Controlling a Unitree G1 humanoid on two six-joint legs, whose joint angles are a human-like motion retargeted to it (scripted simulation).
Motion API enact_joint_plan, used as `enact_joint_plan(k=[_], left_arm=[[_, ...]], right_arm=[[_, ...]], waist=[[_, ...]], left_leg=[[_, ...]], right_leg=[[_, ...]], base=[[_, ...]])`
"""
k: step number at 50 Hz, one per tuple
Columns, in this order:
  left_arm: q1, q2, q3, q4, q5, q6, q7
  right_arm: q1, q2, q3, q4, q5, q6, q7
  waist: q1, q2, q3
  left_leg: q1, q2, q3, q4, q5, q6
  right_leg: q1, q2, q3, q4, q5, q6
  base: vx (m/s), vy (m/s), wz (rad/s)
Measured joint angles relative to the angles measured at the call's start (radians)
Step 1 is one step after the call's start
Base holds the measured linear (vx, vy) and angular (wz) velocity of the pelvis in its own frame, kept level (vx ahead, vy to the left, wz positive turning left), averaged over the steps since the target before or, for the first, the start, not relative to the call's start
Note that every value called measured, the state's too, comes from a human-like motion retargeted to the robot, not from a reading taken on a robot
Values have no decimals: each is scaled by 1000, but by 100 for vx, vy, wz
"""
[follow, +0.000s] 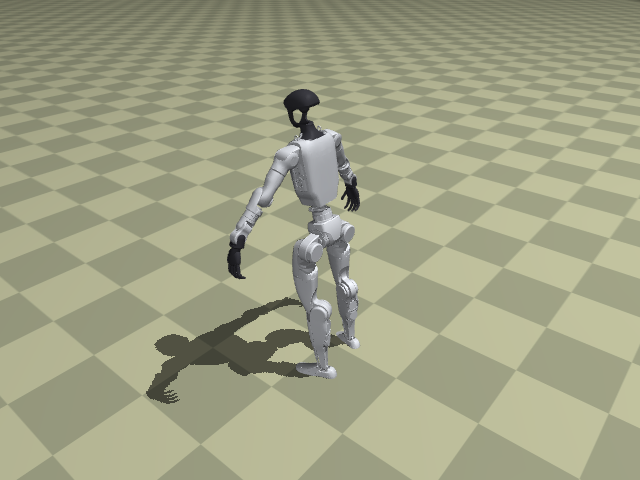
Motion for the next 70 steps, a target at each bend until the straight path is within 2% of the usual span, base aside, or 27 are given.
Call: enact_joint_plan(k=[50, 70], left_arm=[[9, 8, 4, 4, 29, 7, -96], [12, 7, 24, 12, -8, 12, -80]], right_arm=[[-7, 1, -16, -15, -17, -6, 30], [-13, -4, -31, -7, 6, -2, 11]], waist=[[-11, 0, -4], [-9, 4, -1]], left_leg=[[9, 3, 16, 1, -3, -2], [17, 5, 26, 1, -9, -4]], right_leg=[[8, 2, -2, 0, -7, 0], [12, 5, 6, 0, -6, 5]], base=[[0, 0, 0], [0, 0, 0]])
